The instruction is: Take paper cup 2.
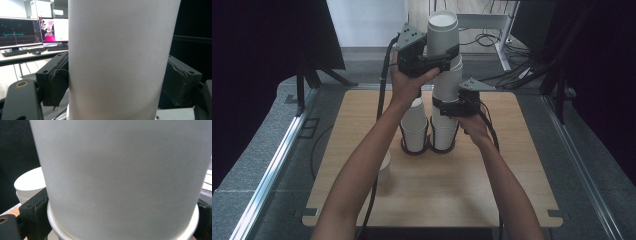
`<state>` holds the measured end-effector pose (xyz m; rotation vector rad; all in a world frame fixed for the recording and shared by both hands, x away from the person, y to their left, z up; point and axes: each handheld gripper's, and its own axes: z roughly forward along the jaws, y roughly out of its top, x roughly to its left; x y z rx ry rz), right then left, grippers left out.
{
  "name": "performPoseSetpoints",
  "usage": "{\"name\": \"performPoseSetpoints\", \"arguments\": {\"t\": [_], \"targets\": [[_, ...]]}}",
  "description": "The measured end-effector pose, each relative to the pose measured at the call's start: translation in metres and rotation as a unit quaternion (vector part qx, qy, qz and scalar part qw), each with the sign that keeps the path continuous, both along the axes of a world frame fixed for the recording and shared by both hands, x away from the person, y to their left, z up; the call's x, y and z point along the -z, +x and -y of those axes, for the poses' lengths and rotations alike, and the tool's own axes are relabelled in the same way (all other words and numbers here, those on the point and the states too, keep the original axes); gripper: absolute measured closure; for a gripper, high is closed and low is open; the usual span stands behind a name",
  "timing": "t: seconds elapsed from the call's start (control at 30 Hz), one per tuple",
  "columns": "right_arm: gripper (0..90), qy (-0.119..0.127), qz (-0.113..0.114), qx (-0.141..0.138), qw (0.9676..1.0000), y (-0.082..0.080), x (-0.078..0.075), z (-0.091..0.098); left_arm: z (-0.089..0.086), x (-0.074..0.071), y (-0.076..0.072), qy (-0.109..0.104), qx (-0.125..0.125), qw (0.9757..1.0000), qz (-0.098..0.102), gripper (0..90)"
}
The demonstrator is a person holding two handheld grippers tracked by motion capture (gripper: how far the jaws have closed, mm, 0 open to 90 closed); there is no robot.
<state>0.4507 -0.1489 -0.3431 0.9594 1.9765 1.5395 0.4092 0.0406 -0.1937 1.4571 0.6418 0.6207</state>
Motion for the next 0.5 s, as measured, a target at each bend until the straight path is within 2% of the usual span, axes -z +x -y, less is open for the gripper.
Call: {"name": "performPoseSetpoints", "arguments": {"t": [0.23,0.5], "targets": [[2.8,0.000,0.003,0.001,1.0000,0.001,0.000,0.000,-0.012,0.004,-0.023,0.015,0.015,0.9998,0.005,16.9],[2.8,-0.004,0.003,0.001,1.0000,0.001,0.000,0.000,-0.022,0.028,-0.046,0.033,0.037,0.9988,-0.003,16.8]]}}
